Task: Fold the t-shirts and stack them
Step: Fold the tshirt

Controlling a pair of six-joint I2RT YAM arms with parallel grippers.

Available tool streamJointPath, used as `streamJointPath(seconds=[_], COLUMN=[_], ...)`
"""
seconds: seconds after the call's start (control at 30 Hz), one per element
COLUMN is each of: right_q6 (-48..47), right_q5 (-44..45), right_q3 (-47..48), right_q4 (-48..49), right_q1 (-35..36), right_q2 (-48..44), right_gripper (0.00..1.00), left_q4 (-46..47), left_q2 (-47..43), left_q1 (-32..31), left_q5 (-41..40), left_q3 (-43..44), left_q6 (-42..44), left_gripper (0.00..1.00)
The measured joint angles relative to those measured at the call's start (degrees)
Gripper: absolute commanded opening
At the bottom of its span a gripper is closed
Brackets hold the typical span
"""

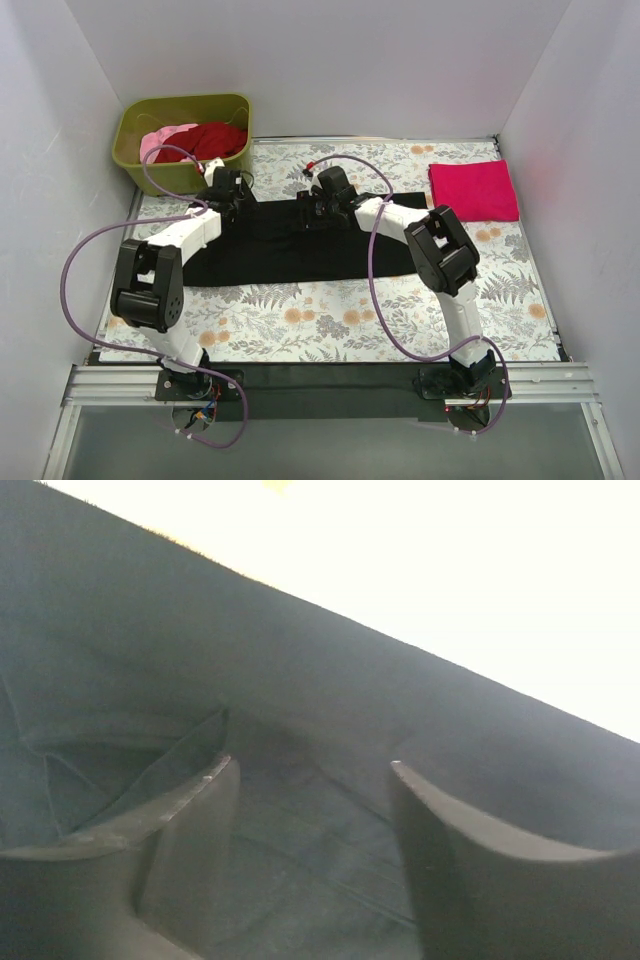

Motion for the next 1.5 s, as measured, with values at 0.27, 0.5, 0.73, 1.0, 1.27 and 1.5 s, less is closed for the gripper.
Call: streamJointPath(seconds=[0.27,0.5,0.73,1.0,1.27,1.5], right_q6=[-6.45,-13.4,-18.1,-20.02,-20.7,-20.57], right_q5=[2.27,0.48,-6.43,-9.64,-8.87,-6.88], right_q3=[-0.09,1.01,5.9,10.38,15.23,17.88], right_q4=[-0.39,0.11,0.33,-0.22,-0.24,0.02], right_q1=[0.61,4.55,9.07,10.16,8.39,3.63], right_q2=[-4.57,-7.34,-2.43,7.04,12.15,14.47], right_gripper=[0.41,0.41,0.41,0.41,0.4,0.41], left_q4=[-1.99,-3.93,-8.2,-8.7,-7.39,-6.67], left_q2=[-9.42,-20.59,-18.47,-16.31,-16.37,-17.0], left_q1=[0.0,0.02,2.47,7.61,8.46,8.66], left_q5=[1.75,3.08,5.35,8.48,10.08,10.21], left_q3=[0.17,-10.27,-19.28,-23.26,-24.06,-24.81], left_q6=[-3.43,-10.16,-16.35,-21.27,-23.47,-24.09], left_gripper=[0.7,0.45,0.39,0.39,0.39,0.39])
